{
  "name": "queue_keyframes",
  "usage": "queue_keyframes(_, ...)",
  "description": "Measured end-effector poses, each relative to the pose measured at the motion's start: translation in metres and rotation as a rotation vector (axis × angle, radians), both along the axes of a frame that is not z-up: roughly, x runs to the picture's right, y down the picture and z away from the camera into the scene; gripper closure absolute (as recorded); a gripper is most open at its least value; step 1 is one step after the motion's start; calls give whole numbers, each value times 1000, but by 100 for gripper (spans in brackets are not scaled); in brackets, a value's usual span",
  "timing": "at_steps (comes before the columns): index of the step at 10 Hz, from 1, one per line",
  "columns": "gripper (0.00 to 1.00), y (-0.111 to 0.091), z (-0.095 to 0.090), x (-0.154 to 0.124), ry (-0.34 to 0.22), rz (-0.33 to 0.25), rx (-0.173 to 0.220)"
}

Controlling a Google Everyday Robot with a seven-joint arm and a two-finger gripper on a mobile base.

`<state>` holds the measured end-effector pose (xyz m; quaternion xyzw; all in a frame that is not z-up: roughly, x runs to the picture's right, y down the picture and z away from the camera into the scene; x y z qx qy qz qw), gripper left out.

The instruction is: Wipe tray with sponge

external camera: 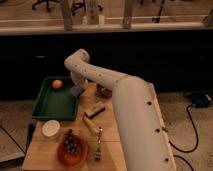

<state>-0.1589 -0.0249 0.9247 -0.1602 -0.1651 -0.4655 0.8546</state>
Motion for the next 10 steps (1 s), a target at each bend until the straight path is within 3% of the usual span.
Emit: queue_keyframes(10,97,1,2,-6,-37,-62,14)
